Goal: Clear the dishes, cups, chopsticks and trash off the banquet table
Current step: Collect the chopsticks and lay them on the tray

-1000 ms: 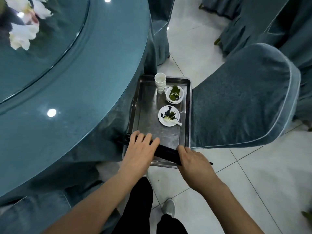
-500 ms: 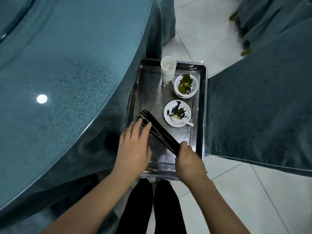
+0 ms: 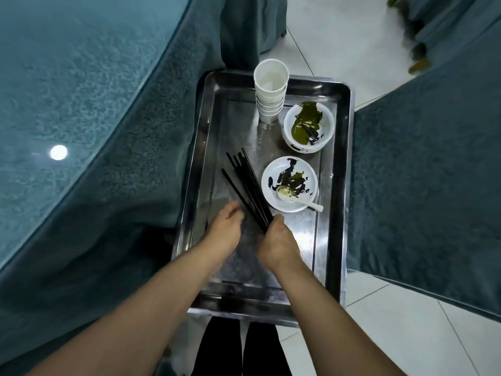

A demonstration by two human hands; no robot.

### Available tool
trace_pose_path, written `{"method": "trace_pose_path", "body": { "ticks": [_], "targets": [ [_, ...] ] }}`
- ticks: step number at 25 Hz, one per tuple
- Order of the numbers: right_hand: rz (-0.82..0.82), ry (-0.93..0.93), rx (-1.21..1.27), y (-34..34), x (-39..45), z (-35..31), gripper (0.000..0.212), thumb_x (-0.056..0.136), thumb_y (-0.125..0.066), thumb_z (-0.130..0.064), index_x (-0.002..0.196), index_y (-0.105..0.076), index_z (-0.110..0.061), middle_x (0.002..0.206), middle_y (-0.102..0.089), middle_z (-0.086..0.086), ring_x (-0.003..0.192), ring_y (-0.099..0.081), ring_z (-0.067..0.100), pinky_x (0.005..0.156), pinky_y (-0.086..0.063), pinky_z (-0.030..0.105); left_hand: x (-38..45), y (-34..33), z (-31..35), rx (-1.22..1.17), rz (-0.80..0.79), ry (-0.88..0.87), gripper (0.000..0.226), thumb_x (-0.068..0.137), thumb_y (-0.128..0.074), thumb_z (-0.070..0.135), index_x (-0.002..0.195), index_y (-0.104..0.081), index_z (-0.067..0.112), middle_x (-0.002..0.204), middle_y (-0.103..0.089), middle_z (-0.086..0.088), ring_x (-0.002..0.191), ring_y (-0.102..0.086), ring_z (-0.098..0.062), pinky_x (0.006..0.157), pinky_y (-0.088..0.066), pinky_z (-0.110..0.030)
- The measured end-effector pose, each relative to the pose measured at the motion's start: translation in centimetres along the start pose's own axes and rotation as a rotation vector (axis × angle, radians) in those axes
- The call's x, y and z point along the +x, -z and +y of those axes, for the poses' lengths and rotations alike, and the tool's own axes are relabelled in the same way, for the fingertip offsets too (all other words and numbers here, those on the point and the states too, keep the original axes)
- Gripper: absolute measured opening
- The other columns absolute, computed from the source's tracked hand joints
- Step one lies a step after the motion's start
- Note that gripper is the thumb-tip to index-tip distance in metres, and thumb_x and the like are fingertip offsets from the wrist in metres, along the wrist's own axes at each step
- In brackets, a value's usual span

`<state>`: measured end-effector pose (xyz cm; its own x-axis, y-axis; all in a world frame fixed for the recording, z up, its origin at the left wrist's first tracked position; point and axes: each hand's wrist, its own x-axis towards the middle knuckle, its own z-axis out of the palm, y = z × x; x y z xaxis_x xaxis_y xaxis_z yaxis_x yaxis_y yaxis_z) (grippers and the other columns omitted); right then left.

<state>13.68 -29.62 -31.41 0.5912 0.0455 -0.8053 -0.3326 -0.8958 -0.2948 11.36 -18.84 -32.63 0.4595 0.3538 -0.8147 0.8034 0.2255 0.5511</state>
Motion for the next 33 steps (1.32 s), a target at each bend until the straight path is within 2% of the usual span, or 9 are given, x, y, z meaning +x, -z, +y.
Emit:
{"method": "trace_pose_path", "body": {
  "ticks": [3,6,11,16,18,22,27,29,33],
  "targets": [
    [-0.001,-0.023,0.219,-1.1,1.9,-0.8,0.038,0.098,-0.060,-0.011,0.133,-0.047,-0.005,0.126,-0.064,0.016,0.113,-0.063,0.032,0.084,-0.047,0.031,1.6,-0.6,0.9,-0.124,-0.044,0.071,0.030,0.105,-0.044,0.006,0.131,-0.056,0.013,0.109,-0.064,-0.010,0.090,-0.062,-0.016,0.063,-0.048,-0.023],
    [-0.039,0.016,0.415,-1.7,3.4,-1.7,0.036,0.091,-0.066,-0.012,0.127,-0.061,-0.007,0.112,-0.070,0.012,0.098,-0.065,0.025,0.076,-0.045,0.026,3.4,-0.7,1.5,-0.168,-0.040,0.067,0.024,0.102,-0.043,-0.002,0.108,-0.062,0.011,0.084,-0.064,-0.007,0.053,-0.060,-0.003,0.048,-0.044,-0.017],
    [-0.125,0.102,0.394,-1.4,4.8,-2.9,0.031,0.094,-0.065,-0.020,0.123,-0.067,-0.010,0.113,-0.073,0.011,0.103,-0.069,0.028,0.087,-0.054,0.033,5.3,0.7,3.0,-0.060,-0.056,0.057,0.032,0.106,-0.041,0.007,0.136,-0.053,0.012,0.109,-0.065,-0.009,0.089,-0.061,-0.016,0.064,-0.049,-0.024],
    [-0.087,0.169,0.357,-1.0,5.3,-3.7,0.032,0.097,-0.054,-0.020,0.126,-0.063,-0.010,0.116,-0.071,0.011,0.104,-0.067,0.029,0.092,-0.055,0.039,6.6,1.8,2.7,0.178,0.014,-0.014,0.045,0.104,-0.043,0.008,0.148,-0.046,0.015,0.135,-0.060,-0.021,0.118,-0.060,-0.032,0.104,-0.049,-0.042],
    [-0.079,0.168,0.359,-1.0,5.3,-3.6,0.033,0.097,-0.053,-0.020,0.128,-0.061,-0.011,0.118,-0.070,0.011,0.104,-0.067,0.028,0.092,-0.055,0.037,6.9,2.3,2.1,0.253,0.015,-0.041,0.047,0.103,-0.044,0.011,0.149,-0.046,0.019,0.133,-0.062,-0.017,0.109,-0.064,-0.029,0.100,-0.052,-0.043],
    [-0.039,0.151,0.293,-1.2,5.3,-3.3,0.045,0.098,-0.054,-0.020,0.142,-0.049,-0.010,0.136,-0.060,0.010,0.122,-0.058,0.027,0.100,-0.047,0.029,7.1,3.1,0.9,0.424,-0.004,-0.099,0.049,0.103,-0.045,0.019,0.151,-0.043,0.029,0.128,-0.053,0.005,0.075,-0.051,0.002,0.063,-0.044,-0.016],
    [-0.057,0.162,0.217,-2.3,5.2,-2.9,0.058,0.098,-0.051,-0.018,0.153,-0.033,-0.008,0.151,-0.045,0.013,0.138,-0.045,0.031,0.115,-0.038,0.042,7.3,3.5,-0.8,0.479,0.016,-0.121,0.048,0.102,-0.048,0.018,0.149,-0.045,0.029,0.145,-0.050,-0.006,0.071,-0.045,0.006,0.046,-0.037,-0.002],
    [-0.079,0.207,0.153,-2.7,5.4,-2.9,0.051,0.100,-0.048,-0.016,0.149,-0.038,-0.007,0.147,-0.049,0.015,0.135,-0.046,0.033,0.114,-0.038,0.043,7.2,3.6,-1.0,0.458,0.029,-0.124,0.048,0.101,-0.049,0.016,0.148,-0.047,0.026,0.140,-0.056,-0.010,0.070,-0.050,0.000,0.047,-0.039,-0.005],
    [-0.135,0.257,0.185,-3.0,5.4,-3.6,0.042,0.100,-0.041,-0.010,0.141,-0.051,-0.015,0.132,-0.062,0.012,0.119,-0.060,0.029,0.104,-0.048,0.043,6.7,4.2,-1.0,0.419,0.044,-0.149,0.046,0.101,-0.048,0.013,0.146,-0.050,0.025,0.115,-0.067,-0.004,0.084,-0.064,-0.018,0.076,-0.054,-0.033]
  ]
}}
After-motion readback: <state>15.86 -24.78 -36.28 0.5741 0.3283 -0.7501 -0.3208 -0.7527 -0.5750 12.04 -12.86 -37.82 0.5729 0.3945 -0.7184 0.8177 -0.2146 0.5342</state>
